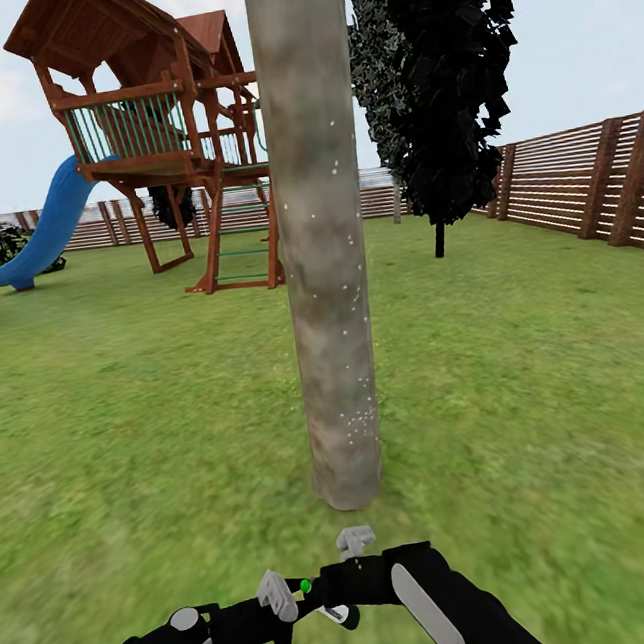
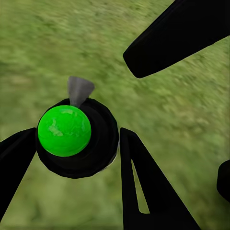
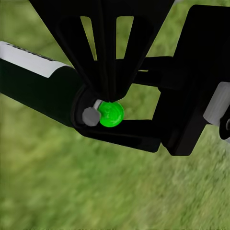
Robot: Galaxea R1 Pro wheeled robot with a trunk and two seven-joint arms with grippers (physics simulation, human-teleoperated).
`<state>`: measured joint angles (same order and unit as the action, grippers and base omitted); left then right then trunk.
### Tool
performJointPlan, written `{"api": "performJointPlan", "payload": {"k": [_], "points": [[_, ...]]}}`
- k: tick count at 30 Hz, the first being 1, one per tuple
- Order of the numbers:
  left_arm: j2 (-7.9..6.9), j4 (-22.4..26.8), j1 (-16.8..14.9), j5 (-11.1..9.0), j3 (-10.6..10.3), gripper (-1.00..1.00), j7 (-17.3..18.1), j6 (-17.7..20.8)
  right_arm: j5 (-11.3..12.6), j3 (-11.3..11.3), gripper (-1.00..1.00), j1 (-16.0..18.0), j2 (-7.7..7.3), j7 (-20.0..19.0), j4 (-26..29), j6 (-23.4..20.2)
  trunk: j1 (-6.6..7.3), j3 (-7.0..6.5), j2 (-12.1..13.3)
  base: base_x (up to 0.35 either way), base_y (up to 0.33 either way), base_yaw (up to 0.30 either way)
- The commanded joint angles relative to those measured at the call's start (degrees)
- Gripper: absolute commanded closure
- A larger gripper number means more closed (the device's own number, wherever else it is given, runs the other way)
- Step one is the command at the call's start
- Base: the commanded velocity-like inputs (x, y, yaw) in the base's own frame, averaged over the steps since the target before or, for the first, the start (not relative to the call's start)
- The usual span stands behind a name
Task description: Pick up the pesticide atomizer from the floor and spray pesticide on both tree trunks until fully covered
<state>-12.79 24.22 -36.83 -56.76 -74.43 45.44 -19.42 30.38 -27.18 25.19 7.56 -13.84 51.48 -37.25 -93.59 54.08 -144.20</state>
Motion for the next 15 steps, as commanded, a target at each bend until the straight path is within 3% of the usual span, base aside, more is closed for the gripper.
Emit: {"api": "performJointPlan", "payload": {"k": [1,5,15], "points": [[-0.04,0.04,-0.09,-0.55,-0.45,1.00,0.00,-0.27,-0.06,0.02,1.00,0.03,0.00,-0.13,0.03,-0.21,0.01,0.06,-0.03,0.000,0.000,0.000],[-0.04,0.04,-0.09,-0.55,-0.45,1.00,0.00,-0.27,-0.06,-0.10,1.00,0.03,0.00,-0.07,-0.08,3.47,0.01,0.06,-0.03,0.000,0.000,0.000],[-0.04,0.04,-0.09,-0.55,-0.45,1.00,0.00,-0.27,-0.05,-0.32,1.00,0.03,0.50,-0.07,-2.00,4.44,0.01,0.06,-0.03,0.000,0.000,0.000]]}}
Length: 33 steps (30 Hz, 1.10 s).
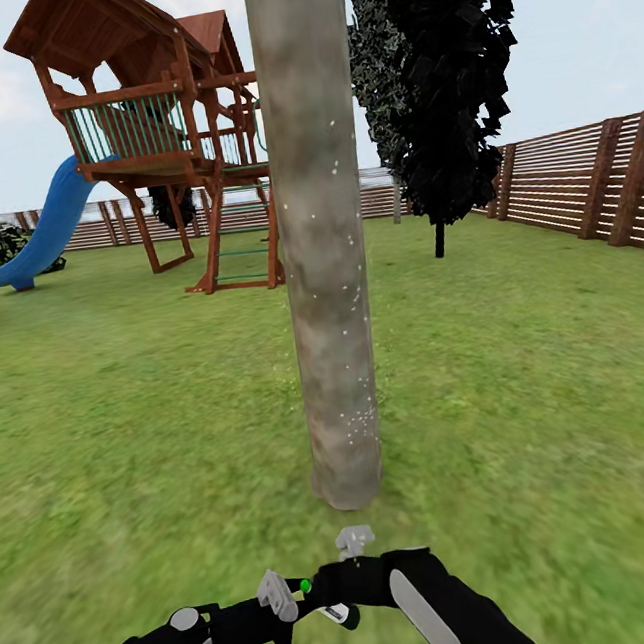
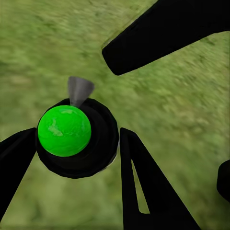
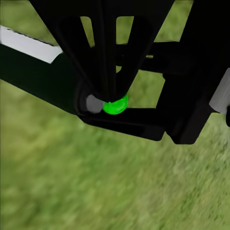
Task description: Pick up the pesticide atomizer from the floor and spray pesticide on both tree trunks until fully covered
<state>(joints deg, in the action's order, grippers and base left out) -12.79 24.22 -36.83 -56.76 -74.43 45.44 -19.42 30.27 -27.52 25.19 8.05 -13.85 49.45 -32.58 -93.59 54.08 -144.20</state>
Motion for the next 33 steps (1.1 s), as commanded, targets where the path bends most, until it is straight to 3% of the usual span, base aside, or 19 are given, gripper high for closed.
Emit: {"api": "performJointPlan", "payload": {"k": [1,33], "points": [[-0.04,0.04,-0.09,-0.55,-0.45,1.00,0.00,-0.27,0.05,-0.02,1.00,0.03,0.08,-0.06,-0.16,-0.19,0.01,0.06,-0.03,0.000,0.000,0.000],[0.31,0.04,-0.09,-0.55,-0.45,1.00,0.00,-0.27,0.47,-0.05,1.00,0.03,0.21,-0.04,-0.50,1.86,0.01,0.06,-0.03,0.000,0.000,0.000]]}}
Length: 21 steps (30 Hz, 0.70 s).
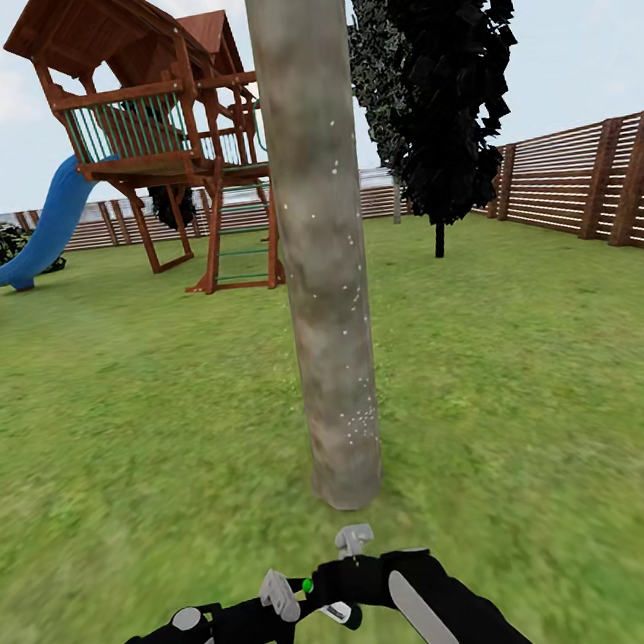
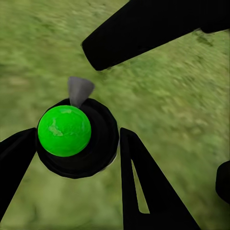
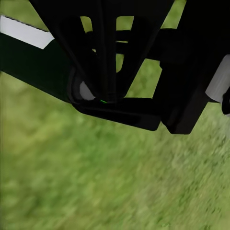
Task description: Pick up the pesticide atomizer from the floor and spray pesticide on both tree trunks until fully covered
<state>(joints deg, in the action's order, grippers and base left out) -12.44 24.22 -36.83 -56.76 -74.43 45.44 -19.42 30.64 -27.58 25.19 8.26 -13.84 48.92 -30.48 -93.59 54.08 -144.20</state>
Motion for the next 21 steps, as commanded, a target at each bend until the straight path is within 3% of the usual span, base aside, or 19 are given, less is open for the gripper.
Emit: {"api": "performJointPlan", "payload": {"k": [1,21], "points": [[-0.04,0.04,-0.09,-0.55,-0.45,1.00,0.00,-0.27,0.11,0.00,1.00,0.03,0.00,-0.05,0.03,-0.16,0.01,0.06,-0.03,0.000,0.000,0.000],[-0.04,0.25,-0.09,-0.47,-0.45,1.00,0.00,-0.27,0.21,-0.02,1.00,0.03,0.08,-0.05,-0.84,-0.02,0.01,0.06,-0.03,0.000,0.000,0.000]]}}
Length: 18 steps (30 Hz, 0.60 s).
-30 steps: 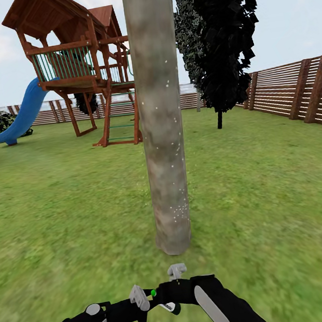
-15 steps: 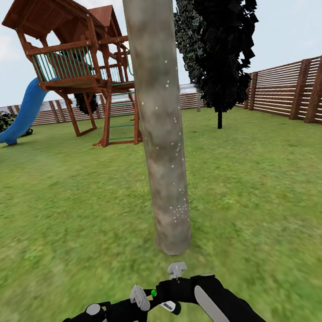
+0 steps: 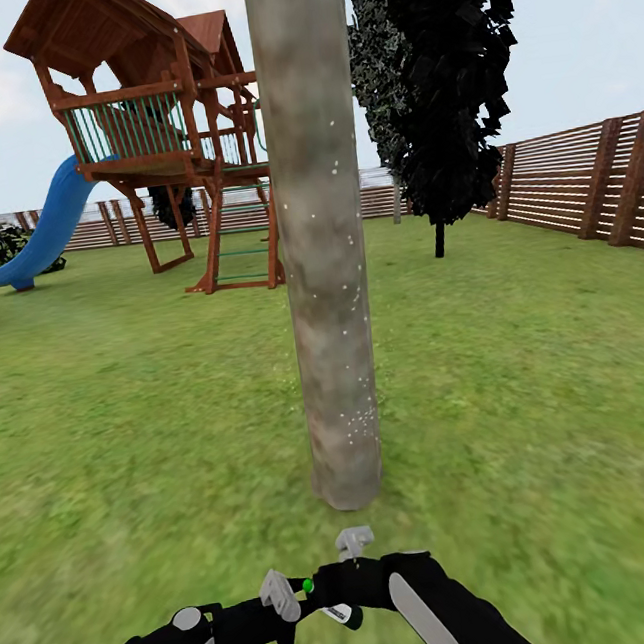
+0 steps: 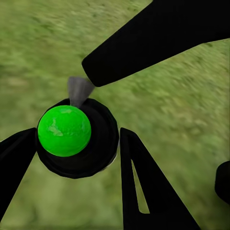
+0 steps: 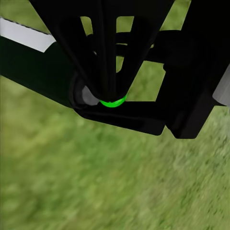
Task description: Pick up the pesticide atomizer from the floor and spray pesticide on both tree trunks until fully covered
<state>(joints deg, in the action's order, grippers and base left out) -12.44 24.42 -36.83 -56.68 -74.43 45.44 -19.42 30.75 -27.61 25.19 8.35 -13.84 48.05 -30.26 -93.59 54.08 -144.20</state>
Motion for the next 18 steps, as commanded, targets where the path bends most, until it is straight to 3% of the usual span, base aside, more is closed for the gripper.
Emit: {"api": "performJointPlan", "payload": {"k": [1,18], "points": [[-0.04,0.06,-0.09,-0.54,-0.45,1.00,0.01,-0.27,0.10,0.01,1.00,0.03,0.00,-0.05,0.03,-0.24,0.01,0.06,-0.03,0.000,0.000,0.000],[-0.02,0.45,-0.09,-0.45,-0.52,1.00,0.09,-0.27,0.10,0.01,1.00,0.03,0.00,-0.05,-0.32,-0.23,0.01,0.06,-0.03,0.000,0.000,0.000]]}}
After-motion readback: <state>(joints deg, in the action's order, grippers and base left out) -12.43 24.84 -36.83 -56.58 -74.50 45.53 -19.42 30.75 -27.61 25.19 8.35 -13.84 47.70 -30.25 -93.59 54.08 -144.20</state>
